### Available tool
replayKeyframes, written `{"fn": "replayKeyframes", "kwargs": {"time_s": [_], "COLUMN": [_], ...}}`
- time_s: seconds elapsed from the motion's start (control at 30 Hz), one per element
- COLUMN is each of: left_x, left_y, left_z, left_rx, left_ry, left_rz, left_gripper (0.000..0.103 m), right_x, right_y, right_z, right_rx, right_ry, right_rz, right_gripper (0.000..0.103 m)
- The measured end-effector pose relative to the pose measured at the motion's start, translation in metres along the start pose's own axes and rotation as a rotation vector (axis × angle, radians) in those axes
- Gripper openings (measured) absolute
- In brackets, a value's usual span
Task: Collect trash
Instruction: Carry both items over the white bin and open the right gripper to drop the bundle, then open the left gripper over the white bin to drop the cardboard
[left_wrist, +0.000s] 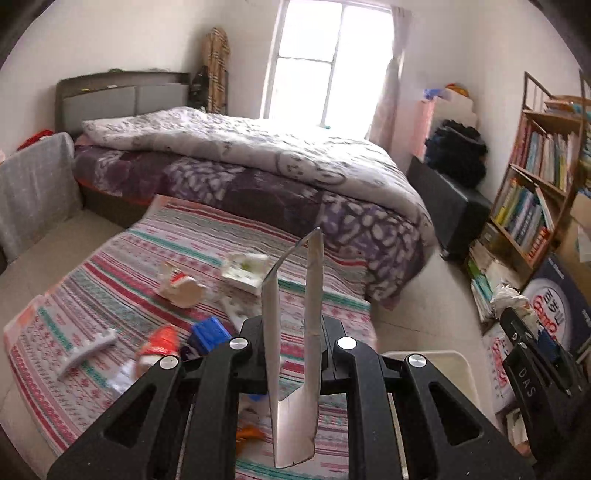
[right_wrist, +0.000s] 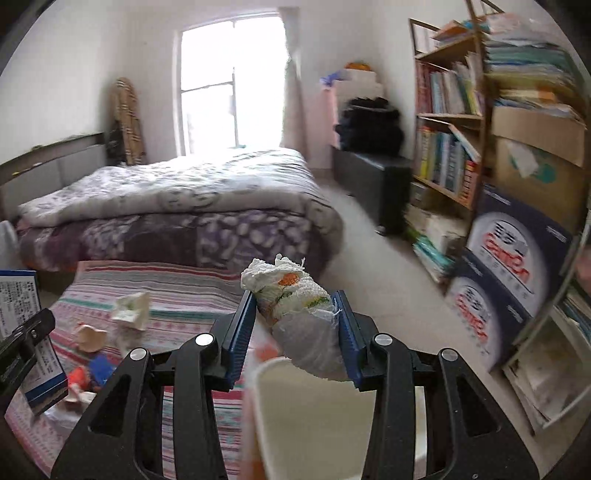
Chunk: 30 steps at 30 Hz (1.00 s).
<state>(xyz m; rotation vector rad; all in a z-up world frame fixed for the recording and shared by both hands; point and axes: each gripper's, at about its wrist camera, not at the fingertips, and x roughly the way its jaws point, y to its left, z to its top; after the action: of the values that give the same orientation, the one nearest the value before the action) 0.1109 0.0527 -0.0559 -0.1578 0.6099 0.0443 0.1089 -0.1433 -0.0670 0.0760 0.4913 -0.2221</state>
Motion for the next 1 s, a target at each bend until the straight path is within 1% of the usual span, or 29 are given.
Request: {"fn": "replayKeyframes", "kwargs": {"time_s": [0.17,0.3,0.37,0.4,0.47,0.5,0.53,0.57,0.63,0.87,0.97,1.0], "left_x": [0.008,0.016,0.02,0.022,0.027,0.028,0.029,0.03,0.033,0.038,0.041,0.042], "left_y": [-0.029,-0.055,-0.068,-0.075,-0.088,-0.092,-0.096,-0.102,-0.111,-0.138,-0.147,-0.151], "left_z": [-0.007,-0.013,-0.018,-0.02,-0.026,-0.027,-0.03,-0.032,-0.035,-0.047,-0.051,-0.053], "left_rx": [0.03,0.063,0.081,0.09,0.108,0.116,0.122,0.13,0.143,0.192,0.211,0.219], "left_ry": [0.025,0.055,0.069,0.078,0.096,0.102,0.107,0.114,0.126,0.153,0.164,0.168], "left_rz": [-0.043,-0.09,-0.109,-0.118,-0.136,-0.143,-0.149,-0.157,-0.171,-0.199,-0.211,-0.213], "left_gripper": [0.016,0.016,0.016,0.016,0.016,0.016,0.016,0.016,0.016,0.017,0.021,0.027], "right_x": [0.011,0.013,0.013,0.013,0.012,0.011,0.009,0.009,0.008,0.006,0.006,0.005], "right_y": [-0.027,-0.048,-0.059,-0.062,-0.072,-0.078,-0.085,-0.091,-0.103,-0.138,-0.148,-0.152], "right_z": [-0.008,-0.009,-0.009,-0.009,-0.009,-0.009,-0.008,-0.007,-0.006,-0.007,-0.007,-0.007], "right_rx": [0.023,0.04,0.051,0.056,0.068,0.08,0.096,0.11,0.137,0.216,0.238,0.246], "right_ry": [0.04,0.05,0.051,0.048,0.039,0.031,0.024,0.021,0.02,0.014,0.013,0.013], "right_rz": [-0.074,-0.104,-0.119,-0.126,-0.145,-0.16,-0.173,-0.181,-0.198,-0.255,-0.27,-0.274], "right_gripper": [0.041,0.042,0.045,0.047,0.057,0.064,0.068,0.069,0.08,0.091,0.093,0.094]}}
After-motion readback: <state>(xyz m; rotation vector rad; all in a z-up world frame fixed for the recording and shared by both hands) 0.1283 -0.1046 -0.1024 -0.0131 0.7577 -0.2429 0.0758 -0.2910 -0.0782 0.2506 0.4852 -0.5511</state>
